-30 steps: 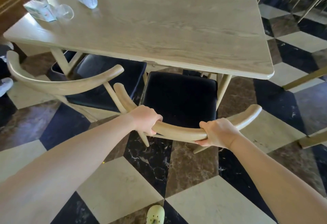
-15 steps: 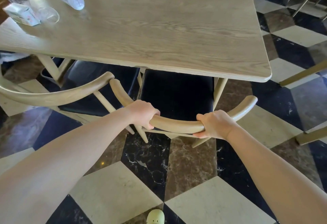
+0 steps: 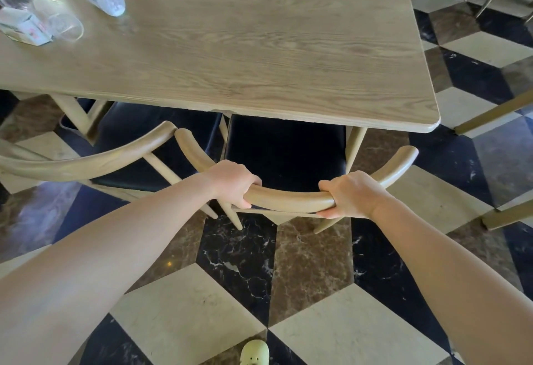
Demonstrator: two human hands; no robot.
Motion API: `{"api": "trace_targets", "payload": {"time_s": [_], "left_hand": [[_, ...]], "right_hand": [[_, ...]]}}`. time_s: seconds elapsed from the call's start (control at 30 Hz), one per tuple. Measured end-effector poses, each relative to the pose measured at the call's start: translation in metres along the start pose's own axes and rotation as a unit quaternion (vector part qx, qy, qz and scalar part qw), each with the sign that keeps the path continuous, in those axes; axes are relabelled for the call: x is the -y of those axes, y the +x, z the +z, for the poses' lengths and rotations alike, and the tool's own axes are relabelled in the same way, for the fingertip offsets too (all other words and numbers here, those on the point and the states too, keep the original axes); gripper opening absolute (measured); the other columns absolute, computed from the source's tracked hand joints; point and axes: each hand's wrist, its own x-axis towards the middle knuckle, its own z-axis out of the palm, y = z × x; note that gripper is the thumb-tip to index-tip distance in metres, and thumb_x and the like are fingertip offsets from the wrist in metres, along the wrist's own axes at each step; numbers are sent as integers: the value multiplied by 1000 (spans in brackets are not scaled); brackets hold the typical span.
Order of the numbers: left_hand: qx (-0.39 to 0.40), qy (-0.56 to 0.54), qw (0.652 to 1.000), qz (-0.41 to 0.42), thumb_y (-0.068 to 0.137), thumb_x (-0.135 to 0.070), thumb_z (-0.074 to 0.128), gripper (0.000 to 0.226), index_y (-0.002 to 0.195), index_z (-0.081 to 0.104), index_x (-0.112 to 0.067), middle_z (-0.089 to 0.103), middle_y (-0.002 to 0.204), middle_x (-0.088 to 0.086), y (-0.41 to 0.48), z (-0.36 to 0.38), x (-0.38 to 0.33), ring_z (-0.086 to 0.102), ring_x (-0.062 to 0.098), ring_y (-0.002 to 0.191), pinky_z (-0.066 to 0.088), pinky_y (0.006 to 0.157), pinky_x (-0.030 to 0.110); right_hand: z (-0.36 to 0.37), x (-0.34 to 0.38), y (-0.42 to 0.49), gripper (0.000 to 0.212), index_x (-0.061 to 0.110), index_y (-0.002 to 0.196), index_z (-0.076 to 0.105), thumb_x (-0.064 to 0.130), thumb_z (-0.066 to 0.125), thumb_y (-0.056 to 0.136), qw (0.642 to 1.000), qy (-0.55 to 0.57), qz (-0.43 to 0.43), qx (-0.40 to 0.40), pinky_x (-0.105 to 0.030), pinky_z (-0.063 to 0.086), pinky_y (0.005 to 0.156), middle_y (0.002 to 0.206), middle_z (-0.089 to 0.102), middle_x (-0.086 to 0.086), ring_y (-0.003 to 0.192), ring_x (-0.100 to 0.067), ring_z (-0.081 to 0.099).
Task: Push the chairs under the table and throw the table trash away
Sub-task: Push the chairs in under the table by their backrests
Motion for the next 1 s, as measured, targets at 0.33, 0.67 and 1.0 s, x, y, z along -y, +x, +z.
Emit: {"api": "trace_targets", "payload": {"time_s": [0.33, 0.67, 1.0], "left_hand": [[76, -58, 993, -68, 76, -52, 66, 58, 128, 52, -29, 59, 93, -10, -1, -7, -4, 58, 13, 84, 49, 69, 28], [336, -62, 922, -181, 59, -62, 73, 91, 139, 37, -38, 46, 131, -5, 35, -45, -28, 46, 19, 113, 42, 92, 38], [259, -245, 909, -217, 88, -42, 60, 61, 142, 36, -31, 50, 141, -2, 95, -140, -84, 54, 15, 114, 50, 93, 43]], "right_hand": [[-12, 4, 6, 52, 29, 96, 50, 73, 56, 69, 985, 134, 55, 97, -25, 35, 51, 71, 54, 14, 65, -9, 52], [-14, -9, 14, 65, 30, 106, 61, 75, 62, 59, 936, 308, 47, 165, -29, 49, 68, 82, 62, 13, 75, -10, 60], [-36, -128, -40, 52, 31, 141, 41, 52, 36, 94, 931, 266, -25, 249, -29, 32, 101, 148, 41, 8, 132, -18, 39]]}}
